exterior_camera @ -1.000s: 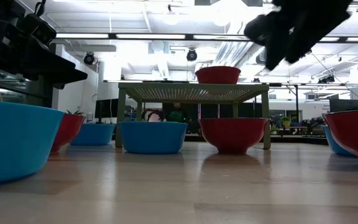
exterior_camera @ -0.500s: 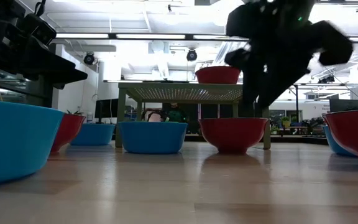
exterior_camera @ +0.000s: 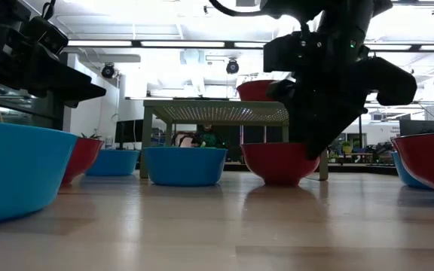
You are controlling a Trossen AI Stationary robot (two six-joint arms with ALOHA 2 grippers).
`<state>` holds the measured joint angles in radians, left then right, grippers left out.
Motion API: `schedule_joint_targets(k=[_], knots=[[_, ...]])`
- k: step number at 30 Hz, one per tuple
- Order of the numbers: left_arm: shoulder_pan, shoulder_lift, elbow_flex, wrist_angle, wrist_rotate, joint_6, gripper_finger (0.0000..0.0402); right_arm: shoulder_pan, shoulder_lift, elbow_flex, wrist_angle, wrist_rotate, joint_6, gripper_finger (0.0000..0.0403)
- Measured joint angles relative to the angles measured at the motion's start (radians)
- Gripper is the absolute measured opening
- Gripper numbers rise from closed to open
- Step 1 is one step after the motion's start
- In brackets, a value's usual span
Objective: Pick & Place Mini bowls
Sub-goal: Stack the red bowl on top of the red bowl on the shelf
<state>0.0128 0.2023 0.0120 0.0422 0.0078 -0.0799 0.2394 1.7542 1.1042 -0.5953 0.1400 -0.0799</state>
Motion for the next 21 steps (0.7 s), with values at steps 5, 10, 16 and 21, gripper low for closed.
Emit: schedule_joint_targets(k=[5, 10, 16, 21], knots=[[0.000, 0.000, 0.000, 0.000, 0.000, 0.000, 0.0234, 0.000, 0.000, 0.000, -0.007, 0.007, 0.000, 0.0113], [0.000, 0.000, 0.000, 0.000, 0.000, 0.000, 0.0234, 0.000, 0.007, 0.000, -0.013, 0.002, 0.000, 0.0075], [0.000, 0.000, 0.000, 0.000, 0.000, 0.000, 0.0234, -0.003, 0.008, 0.000, -0.014, 0.008, 0.000, 0.0046], [0.000, 0.000, 0.000, 0.000, 0.000, 0.000, 0.0234, -0.004, 0.007, 0.001, -0.014, 0.013, -0.002, 0.0018]])
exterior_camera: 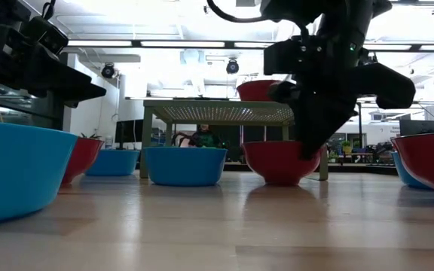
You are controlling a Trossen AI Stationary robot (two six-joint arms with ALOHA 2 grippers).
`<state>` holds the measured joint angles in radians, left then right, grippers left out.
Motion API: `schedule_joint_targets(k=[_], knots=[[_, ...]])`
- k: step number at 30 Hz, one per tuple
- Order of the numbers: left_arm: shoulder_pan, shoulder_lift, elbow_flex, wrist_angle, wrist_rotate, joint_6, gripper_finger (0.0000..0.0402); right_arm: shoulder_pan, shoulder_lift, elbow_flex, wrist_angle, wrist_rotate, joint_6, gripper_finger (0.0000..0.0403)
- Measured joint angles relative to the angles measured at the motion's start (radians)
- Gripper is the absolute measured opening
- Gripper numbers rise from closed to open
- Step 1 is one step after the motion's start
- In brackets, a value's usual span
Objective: Pick & Place Mini bowls
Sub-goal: Stack the red bowl on top of the red bowl on the shelf
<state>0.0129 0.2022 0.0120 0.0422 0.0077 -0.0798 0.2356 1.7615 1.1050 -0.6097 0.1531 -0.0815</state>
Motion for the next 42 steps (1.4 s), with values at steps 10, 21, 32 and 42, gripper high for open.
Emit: schedule_joint_targets(k=[10, 21, 32, 42], knots=[[0.000, 0.000, 0.000, 0.000, 0.000, 0.000, 0.0234, 0.000, -0.003, 0.003, -0.007, 0.012, 0.001, 0.0004], [0.000, 0.000, 0.000, 0.000, 0.000, 0.000, 0.0234, 0.024, -0.004, 0.016, -0.048, 0.004, 0.043, 0.0002], [0.000, 0.000, 0.000, 0.000, 0.000, 0.000, 0.0234, 0.056, 0.000, 0.092, -0.123, -0.062, 0.063, 0.0001], [0.000, 0.000, 0.000, 0.000, 0.000, 0.000, 0.0234, 0.124, 0.000, 0.158, -0.195, -0.044, 0.127, 0.0000]])
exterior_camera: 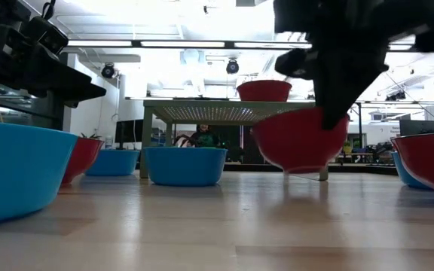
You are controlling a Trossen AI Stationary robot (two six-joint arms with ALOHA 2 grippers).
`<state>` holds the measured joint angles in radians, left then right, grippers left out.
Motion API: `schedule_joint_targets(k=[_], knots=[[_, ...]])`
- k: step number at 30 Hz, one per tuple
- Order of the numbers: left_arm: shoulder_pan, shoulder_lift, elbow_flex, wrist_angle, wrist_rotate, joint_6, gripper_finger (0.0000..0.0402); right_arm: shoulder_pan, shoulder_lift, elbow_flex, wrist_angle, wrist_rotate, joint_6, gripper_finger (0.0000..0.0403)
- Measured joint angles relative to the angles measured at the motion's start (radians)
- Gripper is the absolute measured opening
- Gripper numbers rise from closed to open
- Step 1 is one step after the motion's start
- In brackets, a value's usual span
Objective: Pick & Place Mini bowls
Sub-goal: Stack the red bowl on top of the red bowl on the shelf
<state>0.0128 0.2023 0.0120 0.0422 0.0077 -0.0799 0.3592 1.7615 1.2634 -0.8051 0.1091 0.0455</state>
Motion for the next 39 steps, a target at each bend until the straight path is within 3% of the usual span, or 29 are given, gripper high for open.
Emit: schedule_joint_targets(k=[22, 39], knots=[[0.000, 0.000, 0.000, 0.000, 0.000, 0.000, 0.0234, 0.076, -0.003, 0.397, -0.359, 0.075, 0.137, 0.0000], [0.000, 0.000, 0.000, 0.000, 0.000, 0.000, 0.0234, -0.005, -0.003, 0.612, -0.629, 0.155, 0.028, 0.0000]])
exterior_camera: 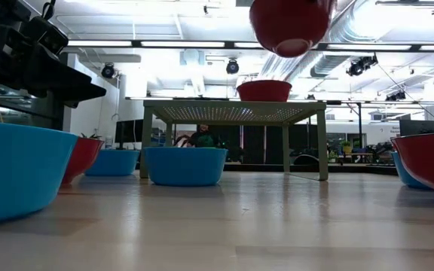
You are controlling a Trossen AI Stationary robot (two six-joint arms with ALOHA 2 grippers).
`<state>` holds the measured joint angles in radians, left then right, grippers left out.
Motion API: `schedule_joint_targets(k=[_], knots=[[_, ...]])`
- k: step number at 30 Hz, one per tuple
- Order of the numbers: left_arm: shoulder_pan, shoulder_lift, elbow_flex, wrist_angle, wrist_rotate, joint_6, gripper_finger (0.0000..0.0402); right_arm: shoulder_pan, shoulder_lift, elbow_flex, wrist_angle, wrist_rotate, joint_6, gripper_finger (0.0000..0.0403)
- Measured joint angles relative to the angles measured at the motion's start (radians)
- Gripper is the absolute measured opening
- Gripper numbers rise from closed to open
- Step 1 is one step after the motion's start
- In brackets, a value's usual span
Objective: Pick & Place Mini bowls
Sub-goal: Stack the red bowl on top of the red bowl on the shelf
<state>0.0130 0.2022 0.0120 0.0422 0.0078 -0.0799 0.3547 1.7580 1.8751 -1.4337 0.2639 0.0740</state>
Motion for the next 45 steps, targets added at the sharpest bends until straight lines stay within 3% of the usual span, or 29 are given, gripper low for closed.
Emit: schedule_joint_targets(k=[14, 32, 36, 45], knots=[[0.000, 0.000, 0.000, 0.000, 0.000, 0.000, 0.0234, -0.161, -0.105, 0.021, -0.075, 0.057, -0.385, 0.0000], [0.000, 0.000, 0.000, 0.000, 0.000, 0.000, 0.0234, -0.473, -0.160, 0.020, -0.048, -0.091, -0.847, 0.0000], [0.000, 0.000, 0.000, 0.000, 0.000, 0.000, 0.0234, -0.530, -0.159, 0.019, -0.036, -0.180, -0.949, 0.0000], [0.000, 0.000, 0.000, 0.000, 0.000, 0.000, 0.0234, -0.618, -0.161, -0.097, 0.071, -0.250, -1.086, 0.0000]])
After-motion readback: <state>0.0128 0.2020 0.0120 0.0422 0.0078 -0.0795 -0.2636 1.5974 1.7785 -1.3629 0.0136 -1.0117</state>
